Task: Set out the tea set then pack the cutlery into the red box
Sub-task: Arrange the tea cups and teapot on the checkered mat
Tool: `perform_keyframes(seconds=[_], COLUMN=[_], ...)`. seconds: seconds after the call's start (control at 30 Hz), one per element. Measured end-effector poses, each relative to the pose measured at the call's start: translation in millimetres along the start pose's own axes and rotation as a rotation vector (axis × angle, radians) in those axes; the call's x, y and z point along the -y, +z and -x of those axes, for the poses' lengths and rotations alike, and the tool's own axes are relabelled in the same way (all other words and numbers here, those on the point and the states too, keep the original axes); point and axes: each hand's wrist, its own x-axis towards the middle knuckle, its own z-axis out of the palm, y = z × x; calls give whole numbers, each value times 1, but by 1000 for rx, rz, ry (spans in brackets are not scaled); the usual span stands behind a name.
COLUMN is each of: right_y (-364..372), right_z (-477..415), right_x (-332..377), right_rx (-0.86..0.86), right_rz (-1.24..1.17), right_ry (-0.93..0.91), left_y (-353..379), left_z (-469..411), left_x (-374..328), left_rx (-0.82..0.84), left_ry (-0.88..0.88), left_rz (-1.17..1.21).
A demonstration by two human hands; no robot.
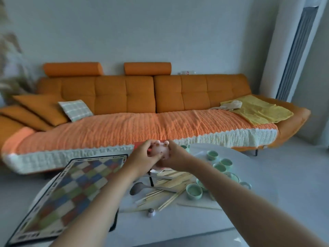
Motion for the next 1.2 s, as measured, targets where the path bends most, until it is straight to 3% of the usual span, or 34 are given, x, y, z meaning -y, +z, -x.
perform_keyframes(seconds=[0.37,0.53,0.67,0.8,0.9,1.2], right_y=[138,190,224,239,245,283], right_z=[-79,-117,-138,-143,-147,-195], right_x=[49,55,53,45,36,56], right_rx=[183,247,271,247,239,260], right_rz=[-48,56,50,-22,-50,-149], right_ry=[50,20,13,24,24,65], left_y=[-89,-113,-120,-122,-128,-146], left_z=[21,24,32,28,23,22], left_x=[122,175,219,240,252,279], left_rx=[-93,-108,-166,-35,25,77], left_ry=[-261,-349,-406,-379,-442,-567], left_rz=[76,105,-95,-479,-636,-613])
